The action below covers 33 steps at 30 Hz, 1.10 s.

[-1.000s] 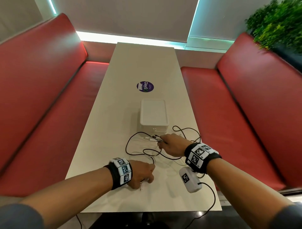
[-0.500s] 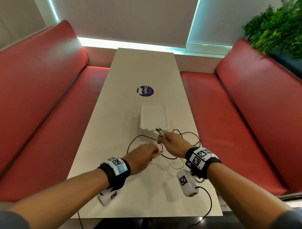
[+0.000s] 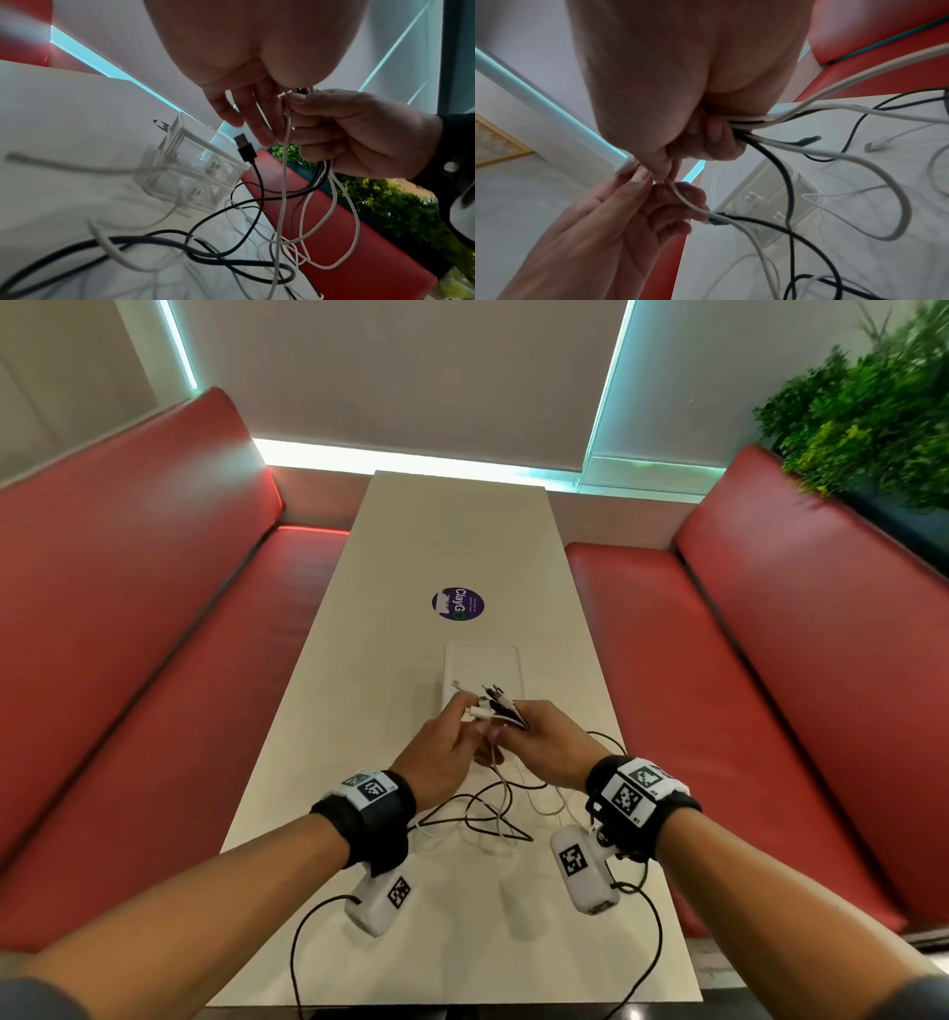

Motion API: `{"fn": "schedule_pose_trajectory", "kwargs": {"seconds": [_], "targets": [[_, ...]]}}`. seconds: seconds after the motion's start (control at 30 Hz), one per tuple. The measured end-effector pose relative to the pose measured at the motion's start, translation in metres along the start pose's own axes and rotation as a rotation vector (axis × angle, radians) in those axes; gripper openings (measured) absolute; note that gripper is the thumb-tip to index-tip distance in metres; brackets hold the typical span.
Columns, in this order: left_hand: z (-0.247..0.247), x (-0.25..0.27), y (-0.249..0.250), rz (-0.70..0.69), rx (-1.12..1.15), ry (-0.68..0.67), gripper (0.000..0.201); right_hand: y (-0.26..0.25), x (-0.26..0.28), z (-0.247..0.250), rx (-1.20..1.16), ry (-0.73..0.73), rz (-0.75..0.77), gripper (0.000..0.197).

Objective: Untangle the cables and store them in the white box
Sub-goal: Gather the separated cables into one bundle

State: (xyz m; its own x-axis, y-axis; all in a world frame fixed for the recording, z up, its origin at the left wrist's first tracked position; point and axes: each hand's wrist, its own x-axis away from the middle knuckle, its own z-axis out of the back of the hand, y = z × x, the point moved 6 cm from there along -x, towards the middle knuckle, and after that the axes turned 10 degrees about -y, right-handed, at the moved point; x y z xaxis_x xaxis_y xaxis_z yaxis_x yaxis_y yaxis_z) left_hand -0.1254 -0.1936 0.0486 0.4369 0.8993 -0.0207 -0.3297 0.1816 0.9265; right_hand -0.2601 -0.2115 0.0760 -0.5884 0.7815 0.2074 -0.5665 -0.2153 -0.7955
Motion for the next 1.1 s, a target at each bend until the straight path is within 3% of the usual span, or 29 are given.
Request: {"fn": "schedule_pose_trajectory", "kwargs": {"seconds": [0.13, 0.23, 0.33, 0.57, 0.63, 0.77, 0.83, 0.9, 0.97, 1.03, 1.1], "targets": [[-0.005, -0.004, -0.016, 0.104, -0.095, -0.214, 0.039, 0.002, 0.005, 0.008, -0.021, 0.067, -0.014, 0.027], [-0.02, 0.006, -0.022, 0.157, -0.187, -0.417, 0.031, 0.006, 0.006, 0.023, -0.189, 0.171, -0.053, 0.026], [-0.037, 0.013, -0.021, 0.192, -0.241, -0.488, 0.032, -0.003, 0.006, 0.034, -0.332, 0.191, -0.059, 0.025], [-0.052, 0.012, -0.046, 0.272, -0.455, -0.649, 0.03, -0.015, 0.009, 0.052, -0.289, 0.205, -0.056, 0.032], [-0.043, 0.009, -0.05, 0.263, -0.359, -0.555, 0.027, -0.017, 0.012, 0.045, -0.149, 0.132, -0.078, 0.034], [0.002, -0.007, -0.026, 0.219, 0.193, -0.007, 0.032, -0.015, 0.009, 0.013, -0.06, -0.016, -0.044, 0.034], [0.027, -0.011, -0.006, 0.157, 0.445, 0.191, 0.043, -0.016, 0.004, 0.0, -0.067, -0.073, -0.013, 0.031], [0.043, -0.015, 0.013, 0.109, 0.557, 0.246, 0.054, -0.02, 0.0, -0.009, -0.072, -0.104, -0.006, 0.029], [0.048, -0.016, 0.025, 0.087, 0.389, 0.223, 0.054, -0.022, -0.003, -0.015, -0.122, -0.115, -0.018, 0.03], [0.046, -0.015, 0.029, 0.056, 0.168, 0.218, 0.041, -0.022, -0.005, -0.018, -0.178, -0.126, -0.035, 0.031], [0.042, -0.012, 0.027, 0.053, 0.091, 0.206, 0.042, -0.022, -0.003, -0.022, -0.222, -0.146, -0.069, 0.031]]}}
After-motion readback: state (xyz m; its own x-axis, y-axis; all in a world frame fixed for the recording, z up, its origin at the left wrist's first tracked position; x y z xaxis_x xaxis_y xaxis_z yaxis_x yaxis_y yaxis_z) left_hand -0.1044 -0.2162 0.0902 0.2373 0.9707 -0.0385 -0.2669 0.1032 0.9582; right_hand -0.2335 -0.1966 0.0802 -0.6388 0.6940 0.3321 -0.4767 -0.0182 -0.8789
